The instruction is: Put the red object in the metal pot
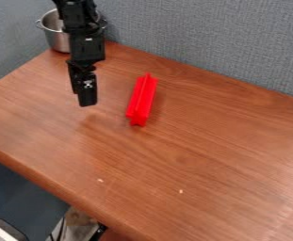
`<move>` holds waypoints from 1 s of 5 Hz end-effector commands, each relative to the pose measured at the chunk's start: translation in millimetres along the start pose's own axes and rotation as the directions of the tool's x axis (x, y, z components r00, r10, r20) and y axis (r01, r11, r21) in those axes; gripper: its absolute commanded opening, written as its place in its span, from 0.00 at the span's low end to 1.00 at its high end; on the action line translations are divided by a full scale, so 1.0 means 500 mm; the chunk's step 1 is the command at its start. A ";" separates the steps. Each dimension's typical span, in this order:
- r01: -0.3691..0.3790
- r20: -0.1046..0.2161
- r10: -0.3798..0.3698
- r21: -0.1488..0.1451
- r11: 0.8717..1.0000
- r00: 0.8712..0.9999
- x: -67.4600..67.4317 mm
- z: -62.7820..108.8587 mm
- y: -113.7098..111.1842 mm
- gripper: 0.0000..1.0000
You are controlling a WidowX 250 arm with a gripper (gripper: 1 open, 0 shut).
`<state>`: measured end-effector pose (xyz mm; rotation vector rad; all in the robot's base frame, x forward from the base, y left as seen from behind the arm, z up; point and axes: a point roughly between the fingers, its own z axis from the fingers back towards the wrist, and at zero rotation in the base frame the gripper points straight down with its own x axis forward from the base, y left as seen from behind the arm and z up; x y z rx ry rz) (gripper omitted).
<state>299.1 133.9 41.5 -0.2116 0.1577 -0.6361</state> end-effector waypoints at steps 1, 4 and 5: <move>-0.061 0.052 0.060 0.031 0.998 0.997 0.032 0.035 0.010 1.00; -0.061 0.062 0.058 0.050 0.997 0.996 0.090 0.023 -0.077 1.00; -0.069 0.041 0.067 0.067 0.995 0.997 0.114 0.013 -0.126 1.00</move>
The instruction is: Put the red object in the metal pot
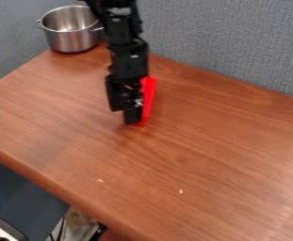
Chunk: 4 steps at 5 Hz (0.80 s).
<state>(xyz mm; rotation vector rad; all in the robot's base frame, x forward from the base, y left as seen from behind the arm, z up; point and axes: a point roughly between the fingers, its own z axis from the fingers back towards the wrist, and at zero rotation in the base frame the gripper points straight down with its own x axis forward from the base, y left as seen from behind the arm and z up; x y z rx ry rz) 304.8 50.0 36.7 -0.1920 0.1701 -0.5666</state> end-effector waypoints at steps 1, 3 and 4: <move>-0.061 0.078 0.058 0.041 0.997 0.995 0.017 0.053 0.008 1.00; -0.076 0.100 0.072 0.040 0.996 0.992 0.032 0.063 0.020 1.00; -0.071 0.088 0.066 0.054 0.996 0.994 0.043 0.069 0.009 1.00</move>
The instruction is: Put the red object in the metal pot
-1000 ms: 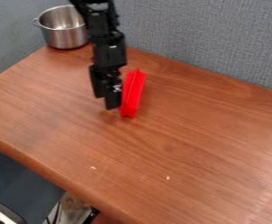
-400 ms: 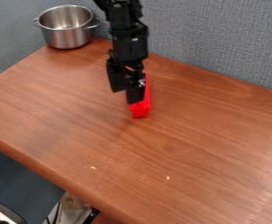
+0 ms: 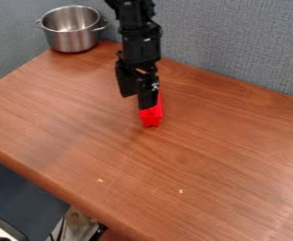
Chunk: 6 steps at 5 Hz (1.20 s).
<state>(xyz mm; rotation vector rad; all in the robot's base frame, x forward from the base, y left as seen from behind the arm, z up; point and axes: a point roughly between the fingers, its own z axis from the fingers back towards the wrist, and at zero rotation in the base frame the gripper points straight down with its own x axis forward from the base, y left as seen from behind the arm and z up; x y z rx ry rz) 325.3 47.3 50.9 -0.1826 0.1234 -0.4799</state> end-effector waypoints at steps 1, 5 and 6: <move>0.041 0.022 -0.043 0.051 0.998 0.999 0.021 0.036 -0.011 1.00; -0.276 0.061 0.273 0.043 0.960 0.960 0.085 -0.074 -0.038 1.00; -0.312 0.125 0.303 0.056 0.949 0.945 0.087 -0.002 -0.018 1.00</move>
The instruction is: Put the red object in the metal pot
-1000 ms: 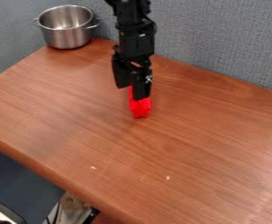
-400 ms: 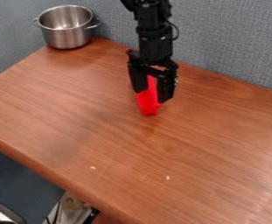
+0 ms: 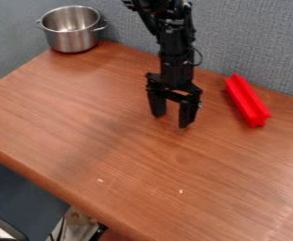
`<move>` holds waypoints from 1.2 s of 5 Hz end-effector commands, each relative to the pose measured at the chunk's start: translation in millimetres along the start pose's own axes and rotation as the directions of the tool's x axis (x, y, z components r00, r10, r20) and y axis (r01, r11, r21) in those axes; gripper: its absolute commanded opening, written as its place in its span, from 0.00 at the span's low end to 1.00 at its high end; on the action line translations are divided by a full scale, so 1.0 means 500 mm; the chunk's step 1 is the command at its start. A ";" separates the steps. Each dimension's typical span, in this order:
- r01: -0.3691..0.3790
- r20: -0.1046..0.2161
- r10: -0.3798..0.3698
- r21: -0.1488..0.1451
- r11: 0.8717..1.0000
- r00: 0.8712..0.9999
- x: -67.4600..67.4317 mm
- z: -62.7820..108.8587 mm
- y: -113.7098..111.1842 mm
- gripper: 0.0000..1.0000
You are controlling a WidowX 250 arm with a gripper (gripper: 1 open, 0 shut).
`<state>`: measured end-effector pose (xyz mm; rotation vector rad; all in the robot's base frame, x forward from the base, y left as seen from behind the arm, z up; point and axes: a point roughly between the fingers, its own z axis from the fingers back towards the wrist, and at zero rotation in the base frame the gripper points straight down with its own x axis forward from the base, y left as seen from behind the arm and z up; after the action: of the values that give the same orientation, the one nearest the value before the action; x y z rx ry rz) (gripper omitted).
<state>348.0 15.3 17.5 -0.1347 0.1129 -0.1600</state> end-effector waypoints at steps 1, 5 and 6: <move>-0.044 0.120 0.039 0.034 0.998 0.992 0.016 0.110 0.022 1.00; -0.146 0.299 0.121 0.063 0.987 0.947 0.080 0.255 -0.147 1.00; -0.172 0.303 0.142 0.073 0.982 0.942 0.113 0.245 -0.184 1.00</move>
<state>400.5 -64.4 125.2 -0.0444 -0.1265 0.0226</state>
